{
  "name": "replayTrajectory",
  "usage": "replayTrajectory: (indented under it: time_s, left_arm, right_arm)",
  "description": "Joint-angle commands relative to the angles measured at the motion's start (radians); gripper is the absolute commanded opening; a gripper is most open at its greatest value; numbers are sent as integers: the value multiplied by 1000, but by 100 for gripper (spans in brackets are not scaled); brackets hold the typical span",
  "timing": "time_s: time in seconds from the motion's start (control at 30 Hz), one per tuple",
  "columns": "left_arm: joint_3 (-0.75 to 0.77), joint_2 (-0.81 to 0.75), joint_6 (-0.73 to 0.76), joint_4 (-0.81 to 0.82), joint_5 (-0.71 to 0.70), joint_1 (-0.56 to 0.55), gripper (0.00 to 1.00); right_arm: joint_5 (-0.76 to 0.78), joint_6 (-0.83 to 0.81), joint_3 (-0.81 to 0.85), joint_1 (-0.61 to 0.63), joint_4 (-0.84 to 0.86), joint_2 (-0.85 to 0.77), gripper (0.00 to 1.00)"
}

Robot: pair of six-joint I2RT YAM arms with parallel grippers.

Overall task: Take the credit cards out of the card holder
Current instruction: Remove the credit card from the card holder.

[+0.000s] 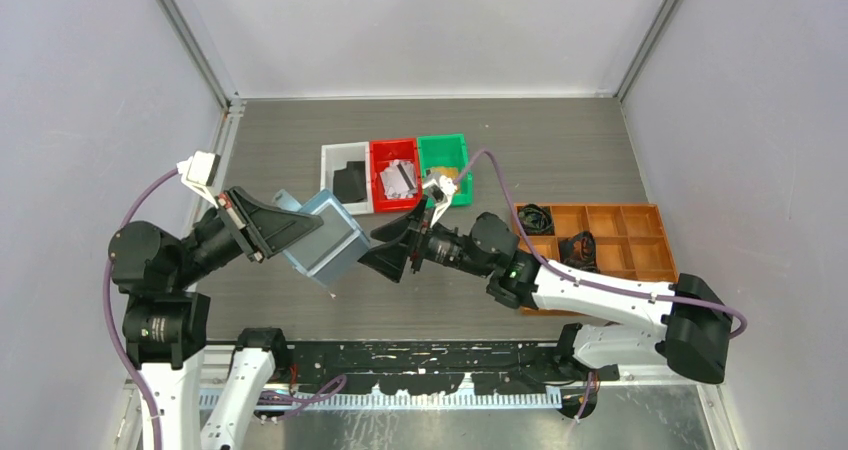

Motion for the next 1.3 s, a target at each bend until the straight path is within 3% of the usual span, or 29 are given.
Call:
replayTrajectory:
  time_s: [0.0, 0.23, 0.4, 0.6, 0.73, 0.83, 1.0, 1.13, 1.27]
  left_arm:
    - [47, 22, -45, 84, 17, -3, 0]
    - [63, 32, -42, 79, 18, -3, 0]
    - [52, 19, -5, 51, 18, -3, 0]
    - [55, 14, 85, 2, 9, -3, 0]
    - [53, 9, 133, -30, 1, -3, 0]
    - [45, 6, 138, -35, -2, -3, 0]
    - [43, 1, 130, -38, -1, -2, 0]
    - [40, -4, 118, -41, 3, -3, 0]
    - [22, -15, 91, -27, 3, -2, 1]
  right_arm:
    - [181, 48, -57, 17, 317, -16, 83]
    - [157, 97, -43, 34, 419, 24, 84]
    - [-54, 162, -14, 34, 437, 17, 85]
    - [-268, 190, 78, 32, 292, -29, 88]
    - [-199, 193, 172, 25, 82, -29, 91]
    - [-203, 231, 183, 25, 167, -4, 92]
    - [-175, 232, 242, 24, 145, 42, 91]
    - [-210, 204, 304, 26, 109, 74, 84]
    - [-240, 251, 345, 27, 117, 113, 62]
